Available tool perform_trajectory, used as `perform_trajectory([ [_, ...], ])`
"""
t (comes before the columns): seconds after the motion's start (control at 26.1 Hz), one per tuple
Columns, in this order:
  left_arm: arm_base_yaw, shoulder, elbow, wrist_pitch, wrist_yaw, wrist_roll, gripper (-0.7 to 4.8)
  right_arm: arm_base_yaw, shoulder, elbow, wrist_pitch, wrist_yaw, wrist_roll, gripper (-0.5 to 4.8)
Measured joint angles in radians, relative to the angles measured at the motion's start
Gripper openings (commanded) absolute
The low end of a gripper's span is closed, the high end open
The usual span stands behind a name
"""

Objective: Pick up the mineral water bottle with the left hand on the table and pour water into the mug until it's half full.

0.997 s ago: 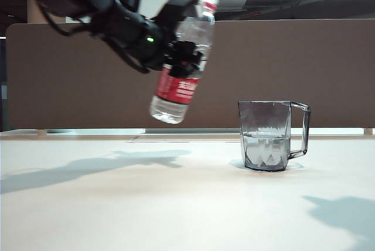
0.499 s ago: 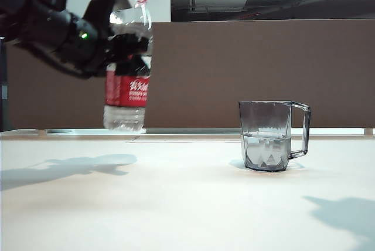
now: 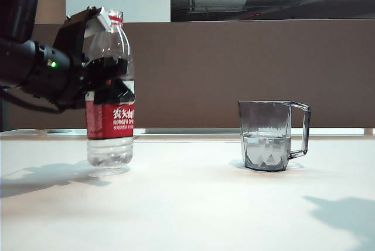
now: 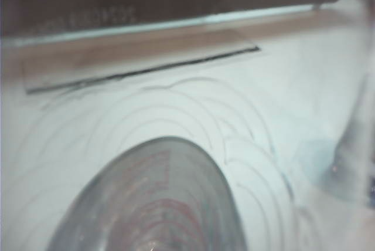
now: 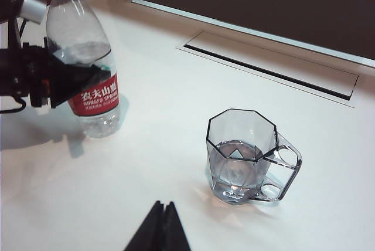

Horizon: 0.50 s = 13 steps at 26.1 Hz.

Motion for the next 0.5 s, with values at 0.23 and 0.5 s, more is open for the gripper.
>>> perform_trajectory([
  [0.23, 0.000, 0.040, -0.019, 0.066, 0.000, 0.000, 1.61, 0.000, 0.000, 0.000, 0.000, 0.000, 0.000, -0.02],
  [0.5, 0.000, 0.047, -0.019, 0.077, 0.000, 0.000, 1.61, 0.000, 0.000, 0.000, 0.000, 0.000, 0.000, -0.02],
])
